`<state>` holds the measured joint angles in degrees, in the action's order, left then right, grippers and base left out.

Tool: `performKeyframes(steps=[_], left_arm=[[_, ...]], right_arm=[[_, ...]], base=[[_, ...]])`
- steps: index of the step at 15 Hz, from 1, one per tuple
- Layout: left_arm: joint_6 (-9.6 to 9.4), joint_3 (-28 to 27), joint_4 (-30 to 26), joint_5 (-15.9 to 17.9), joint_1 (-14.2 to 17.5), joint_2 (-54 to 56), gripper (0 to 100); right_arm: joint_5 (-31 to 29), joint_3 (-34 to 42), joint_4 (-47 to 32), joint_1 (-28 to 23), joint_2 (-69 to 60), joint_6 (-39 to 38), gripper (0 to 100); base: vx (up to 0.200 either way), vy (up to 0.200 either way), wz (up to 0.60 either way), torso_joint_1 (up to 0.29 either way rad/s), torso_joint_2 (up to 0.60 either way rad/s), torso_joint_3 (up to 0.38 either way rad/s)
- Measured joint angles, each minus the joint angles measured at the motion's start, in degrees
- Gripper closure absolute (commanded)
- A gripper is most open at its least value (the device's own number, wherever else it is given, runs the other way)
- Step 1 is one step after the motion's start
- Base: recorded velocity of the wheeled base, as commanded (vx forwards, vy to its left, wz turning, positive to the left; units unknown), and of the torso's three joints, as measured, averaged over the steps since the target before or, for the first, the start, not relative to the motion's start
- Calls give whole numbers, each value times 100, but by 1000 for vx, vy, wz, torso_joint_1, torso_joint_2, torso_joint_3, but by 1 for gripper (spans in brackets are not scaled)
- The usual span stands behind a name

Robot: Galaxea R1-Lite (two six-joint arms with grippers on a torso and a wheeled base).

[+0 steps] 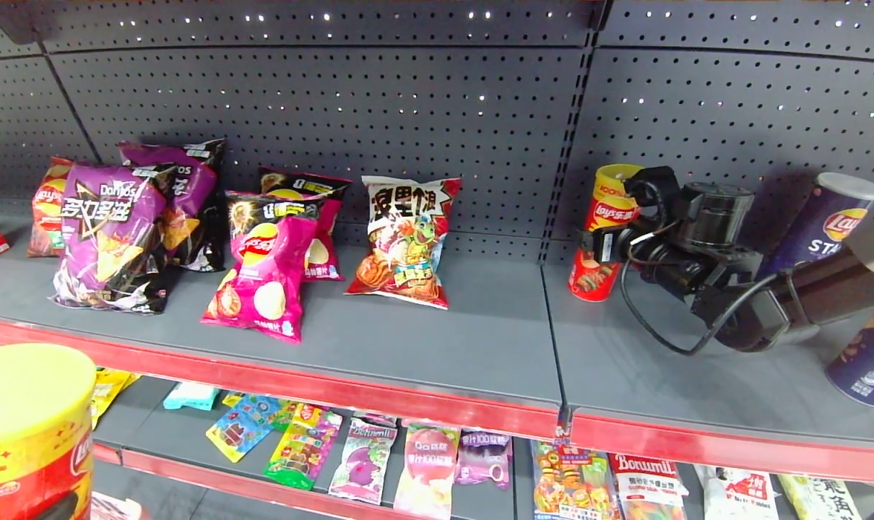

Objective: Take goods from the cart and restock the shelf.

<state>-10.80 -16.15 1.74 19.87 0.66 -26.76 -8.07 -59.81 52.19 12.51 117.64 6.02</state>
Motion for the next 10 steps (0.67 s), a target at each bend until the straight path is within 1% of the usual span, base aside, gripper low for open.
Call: performKeyframes(steps=[5,6,10], left_arm=[[5,9,0,10,2,-9,100],[7,9,0,10,2,-9,100],[13,9,0,10,2,-6,100]], right_arm=[[6,-122,4,-9,143,0,0],[5,-157,1,-11,171,-1,100],[9,-212,1,-16,243,-4,100]], base=[[0,0,0,0,0,0],[0,0,0,0,0,0],[0,0,0,0,0,0]])
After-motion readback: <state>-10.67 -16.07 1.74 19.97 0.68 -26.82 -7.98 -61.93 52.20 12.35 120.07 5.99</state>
